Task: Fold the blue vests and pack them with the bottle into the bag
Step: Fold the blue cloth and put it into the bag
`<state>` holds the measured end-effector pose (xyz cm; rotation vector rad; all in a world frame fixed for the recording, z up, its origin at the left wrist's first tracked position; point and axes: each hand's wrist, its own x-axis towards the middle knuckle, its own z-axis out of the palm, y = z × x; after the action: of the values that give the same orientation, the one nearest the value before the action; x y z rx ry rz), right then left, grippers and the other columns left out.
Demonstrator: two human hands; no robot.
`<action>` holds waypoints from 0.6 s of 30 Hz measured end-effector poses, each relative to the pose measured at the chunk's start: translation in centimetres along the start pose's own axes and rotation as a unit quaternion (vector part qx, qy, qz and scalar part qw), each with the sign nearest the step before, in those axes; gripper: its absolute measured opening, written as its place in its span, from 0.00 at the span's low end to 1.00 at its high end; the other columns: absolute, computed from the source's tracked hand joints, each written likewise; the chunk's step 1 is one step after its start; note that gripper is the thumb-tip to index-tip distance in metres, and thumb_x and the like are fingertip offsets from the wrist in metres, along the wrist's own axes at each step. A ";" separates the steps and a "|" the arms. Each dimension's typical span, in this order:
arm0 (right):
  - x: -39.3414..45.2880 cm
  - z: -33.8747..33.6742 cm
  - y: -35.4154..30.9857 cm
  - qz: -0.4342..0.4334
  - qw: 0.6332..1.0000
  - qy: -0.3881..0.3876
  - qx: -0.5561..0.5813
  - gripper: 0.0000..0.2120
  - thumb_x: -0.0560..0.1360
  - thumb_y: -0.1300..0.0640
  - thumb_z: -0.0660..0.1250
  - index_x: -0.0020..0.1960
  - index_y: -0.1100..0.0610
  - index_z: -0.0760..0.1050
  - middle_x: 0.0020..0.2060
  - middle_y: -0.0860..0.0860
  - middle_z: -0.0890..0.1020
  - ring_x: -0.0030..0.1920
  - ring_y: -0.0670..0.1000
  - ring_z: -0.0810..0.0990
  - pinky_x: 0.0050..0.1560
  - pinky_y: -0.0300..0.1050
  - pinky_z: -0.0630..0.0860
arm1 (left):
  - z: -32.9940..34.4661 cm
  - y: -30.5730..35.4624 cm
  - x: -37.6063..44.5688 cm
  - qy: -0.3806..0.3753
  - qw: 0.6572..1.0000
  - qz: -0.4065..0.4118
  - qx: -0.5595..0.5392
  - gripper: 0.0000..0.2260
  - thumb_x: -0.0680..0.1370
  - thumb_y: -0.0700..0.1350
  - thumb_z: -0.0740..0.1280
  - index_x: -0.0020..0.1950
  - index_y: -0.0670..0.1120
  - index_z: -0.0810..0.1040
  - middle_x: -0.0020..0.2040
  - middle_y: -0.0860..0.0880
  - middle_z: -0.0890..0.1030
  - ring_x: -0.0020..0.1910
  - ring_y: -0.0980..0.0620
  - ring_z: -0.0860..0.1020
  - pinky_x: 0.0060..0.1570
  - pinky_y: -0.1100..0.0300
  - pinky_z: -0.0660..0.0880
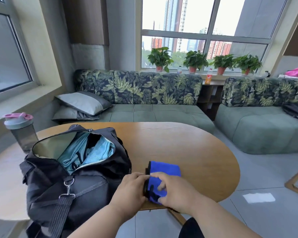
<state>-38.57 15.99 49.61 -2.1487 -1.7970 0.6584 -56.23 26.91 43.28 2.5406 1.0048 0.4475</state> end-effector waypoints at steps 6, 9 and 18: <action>-1.3 0.1 2.3 0.035 0.996 0.026 0.074 0.27 0.74 0.48 0.75 0.71 0.36 0.72 0.58 0.39 0.79 0.59 0.39 0.78 0.62 0.37 0.75 | 1.4 -1.1 -1.3 -0.022 0.999 0.040 0.016 0.21 0.78 0.49 0.68 0.70 0.61 0.79 0.72 0.61 0.71 0.71 0.55 0.66 0.71 0.71 0.57; -2.3 -0.4 3.7 0.024 0.998 0.037 0.033 0.26 0.75 0.48 0.72 0.73 0.39 0.73 0.66 0.36 0.75 0.68 0.37 0.72 0.66 0.33 0.69 | 1.9 -1.0 -0.9 -0.016 0.999 0.042 0.017 0.17 0.76 0.50 0.67 0.64 0.61 0.84 0.74 0.59 0.73 0.73 0.52 0.68 0.73 0.65 0.61; -3.0 1.4 5.4 -0.021 0.998 0.034 0.054 0.16 0.66 0.44 0.76 0.52 0.45 0.81 0.46 0.42 0.82 0.49 0.43 0.78 0.50 0.39 0.74 | 0.5 0.7 -1.4 -0.026 0.970 -0.087 -0.224 0.07 0.81 0.44 0.67 0.46 0.52 0.82 0.42 0.55 0.84 0.43 0.56 0.80 0.51 0.56 0.78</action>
<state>-35.05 11.90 46.40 -2.0323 -1.7268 0.6473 -56.61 25.31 42.98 2.0351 0.9699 0.4907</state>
